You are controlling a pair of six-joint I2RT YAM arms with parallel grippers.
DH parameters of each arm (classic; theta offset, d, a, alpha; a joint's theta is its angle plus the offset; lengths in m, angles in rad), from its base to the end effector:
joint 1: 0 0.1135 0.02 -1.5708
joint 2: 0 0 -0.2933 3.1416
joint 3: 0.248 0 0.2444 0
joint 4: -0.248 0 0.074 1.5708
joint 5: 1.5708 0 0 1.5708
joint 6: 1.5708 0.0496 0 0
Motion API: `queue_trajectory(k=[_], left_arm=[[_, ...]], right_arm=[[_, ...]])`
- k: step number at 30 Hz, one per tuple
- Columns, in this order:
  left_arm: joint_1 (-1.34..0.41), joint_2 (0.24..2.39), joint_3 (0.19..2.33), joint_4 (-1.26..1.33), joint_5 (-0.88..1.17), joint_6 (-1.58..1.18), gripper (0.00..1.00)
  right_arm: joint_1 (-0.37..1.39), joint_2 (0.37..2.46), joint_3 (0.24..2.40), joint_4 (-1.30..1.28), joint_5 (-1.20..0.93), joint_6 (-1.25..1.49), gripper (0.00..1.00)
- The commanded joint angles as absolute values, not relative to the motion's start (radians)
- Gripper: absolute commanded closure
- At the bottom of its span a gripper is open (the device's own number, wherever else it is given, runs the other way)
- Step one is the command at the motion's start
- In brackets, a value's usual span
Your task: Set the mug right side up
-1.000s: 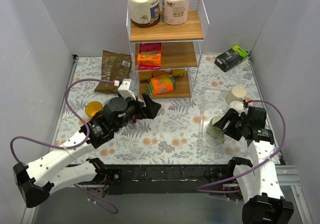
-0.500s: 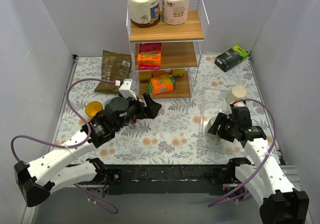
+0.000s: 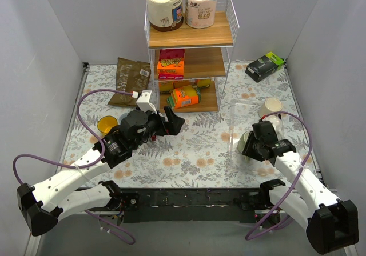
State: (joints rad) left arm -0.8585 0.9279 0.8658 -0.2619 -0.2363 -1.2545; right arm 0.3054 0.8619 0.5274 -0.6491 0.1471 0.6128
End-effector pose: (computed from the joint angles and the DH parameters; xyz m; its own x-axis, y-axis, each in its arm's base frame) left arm 0.1396 -0.1439 0.3545 -0.6262 -0.6886 -0.3657 -0.0140 0.4789 -0.8778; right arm 0.1364 0.0354 0.2126 -0.7760 0.3519 -0.5234 0.2767 0.9357 0.2188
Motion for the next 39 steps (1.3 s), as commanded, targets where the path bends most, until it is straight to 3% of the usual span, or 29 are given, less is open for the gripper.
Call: queue_trajectory(k=[1,3,9,10,12,26,31,39], left_arm=[[-0.851,0.923,0.877,-0.268,-0.244,-1.255,0.02],[-0.850,0.923,0.874,-0.268,-0.242,-1.255,0.02],[-0.850,0.927,0.876,-0.268,-0.236,-1.256,0.02],[-0.850,0.925,0.876,-0.268,-0.236,-1.256,0.02],[-0.850,0.922,0.873,-0.270,-0.236,-1.258,0.02],[-0.848,0.917,0.880,-0.265,-0.150,-1.307,0.02],[-0.848,0.919,0.882,-0.218,-0.078,-1.322,0.02],[-0.850,1.008,0.822,0.141,0.377,-1.435,0.02]], right_arm=[[0.331,0.879,0.572,-0.641,0.242,0.643,0.57],[0.337,0.879,0.575,-0.640,0.255,0.650,0.60],[0.350,0.877,0.572,-0.640,0.288,0.667,0.81],[0.350,0.876,0.572,-0.641,0.291,0.669,0.90],[0.354,0.870,0.574,-0.643,0.290,0.669,0.99],[0.359,0.819,0.776,-0.626,0.100,0.664,0.99],[0.359,0.819,0.865,-0.566,-0.070,0.690,0.99],[0.362,0.831,0.795,-0.070,-0.415,0.900,0.99]])
